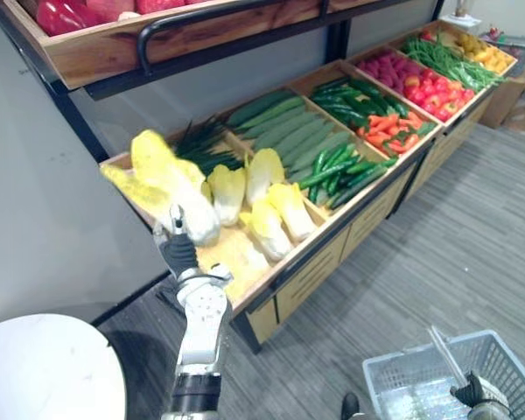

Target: Pick vegetable in the basket

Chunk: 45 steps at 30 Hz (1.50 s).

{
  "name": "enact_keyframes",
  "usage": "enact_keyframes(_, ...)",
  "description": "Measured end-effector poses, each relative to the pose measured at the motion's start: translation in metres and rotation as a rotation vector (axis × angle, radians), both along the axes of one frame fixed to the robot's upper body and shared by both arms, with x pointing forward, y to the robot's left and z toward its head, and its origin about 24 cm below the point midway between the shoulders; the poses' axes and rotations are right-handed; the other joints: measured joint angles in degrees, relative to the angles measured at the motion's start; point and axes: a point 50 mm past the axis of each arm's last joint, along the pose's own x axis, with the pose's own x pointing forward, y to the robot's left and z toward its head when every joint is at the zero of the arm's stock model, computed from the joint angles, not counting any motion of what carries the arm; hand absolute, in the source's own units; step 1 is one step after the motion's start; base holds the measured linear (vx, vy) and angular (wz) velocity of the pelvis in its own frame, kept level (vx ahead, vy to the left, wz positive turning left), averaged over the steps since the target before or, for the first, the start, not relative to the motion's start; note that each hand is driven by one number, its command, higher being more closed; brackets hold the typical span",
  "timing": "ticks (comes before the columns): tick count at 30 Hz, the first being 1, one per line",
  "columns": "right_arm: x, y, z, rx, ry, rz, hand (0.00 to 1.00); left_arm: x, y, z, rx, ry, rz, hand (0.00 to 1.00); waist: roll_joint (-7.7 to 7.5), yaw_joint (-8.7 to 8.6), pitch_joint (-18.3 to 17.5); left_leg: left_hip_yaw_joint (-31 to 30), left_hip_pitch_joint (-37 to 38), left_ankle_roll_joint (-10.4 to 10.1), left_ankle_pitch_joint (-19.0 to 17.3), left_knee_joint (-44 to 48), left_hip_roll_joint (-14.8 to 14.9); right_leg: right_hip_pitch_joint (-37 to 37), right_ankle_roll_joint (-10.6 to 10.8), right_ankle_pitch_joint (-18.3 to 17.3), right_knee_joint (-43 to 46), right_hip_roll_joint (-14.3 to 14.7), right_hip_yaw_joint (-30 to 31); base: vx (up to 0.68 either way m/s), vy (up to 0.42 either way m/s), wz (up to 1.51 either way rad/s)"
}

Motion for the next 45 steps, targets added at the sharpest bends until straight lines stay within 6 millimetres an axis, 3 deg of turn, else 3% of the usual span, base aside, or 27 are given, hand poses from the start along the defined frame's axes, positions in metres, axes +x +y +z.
enact_keyframes(5, 0.031, -0.012, 0.023, -0.033, -0.061, 0.108, 1.00, -0.007, -0.011, -0.005, 0.131, 0.040, -0.173, 1.00, 0.39, -0.08, -0.2, 2.8, 1.7, 0.2, -0.8, 0.0, -0.2, -0.2, 0.3, 0.2, 0.0, 0.2, 3.0, 0.01, 0.001, -0.29)
enact_keyframes(16, 0.060, -0.019, 0.042, -0.038, -0.103, 0.146, 1.00, -0.017, -0.030, -0.016, 0.281, 0.085, -0.474, 1.00, 1.73, -0.23, -0.8, 8.2, 3.8, 0.3, -2.3, 0.0, -0.8, -1.2, 0.7, 0.9, 0.0, 0.4, 7.9, 0.00, 0.001, -0.25)
enact_keyframes(22, 0.086, -0.024, 0.063, -0.022, -0.205, 0.124, 1.00, -0.026, -0.059, -0.022, 0.328, 0.082, -0.684, 1.00, 2.28, 0.16, -0.9, 11.5, 5.2, -0.2, -3.3, 0.0, -0.6, -1.3, 0.9, 1.8, -1.1, 1.1, 11.6, -0.01, -0.014, -0.28)
enact_keyframes(28, 0.108, -0.016, 0.083, 0.011, -0.320, 0.148, 1.00, -0.039, -0.095, -0.027, 0.387, 0.070, -0.940, 1.00, 2.72, 0.65, -0.8, 14.3, 5.9, -1.0, -4.3, 0.0, 0.0, -1.6, 0.7, 2.1, -1.1, 2.1, 13.5, -0.02, -0.046, -0.20)
enact_keyframes(33, 0.135, 0.006, 0.108, 0.023, -0.413, 0.291, 1.00, -0.047, -0.111, -0.028, 0.453, 0.048, -1.100, 1.00, 2.75, 1.33, -0.8, 17.9, 6.0, -1.7, -5.7, 2.0, 1.3, -2.3, 0.4, 2.5, -1.1, 3.5, 16.2, -0.01, -0.059, -0.32)
enact_keyframes(37, 0.165, 0.053, 0.135, 0.054, -0.511, 0.528, 1.00, -0.055, -0.113, -0.036, 0.507, 0.081, -1.192, 1.00, 2.94, 1.35, -0.8, 24.5, 6.3, -3.1, -8.9, 7.2, 3.7, -4.3, -0.5, 3.5, -1.1, 6.4, 22.5, 0.01, -0.074, -0.80)
enact_keyframes(45, 0.178, 0.109, 0.150, 0.089, -0.537, 0.800, 1.00, -0.062, -0.102, -0.054, 0.603, 0.175, -1.281, 1.00, 3.52, 1.35, -0.1, 34.8, 8.7, -5.5, -12.9, 13.0, 7.4, -5.8, -1.2, 4.6, -1.1, 11.6, 31.5, -0.03, -0.057, -0.67)
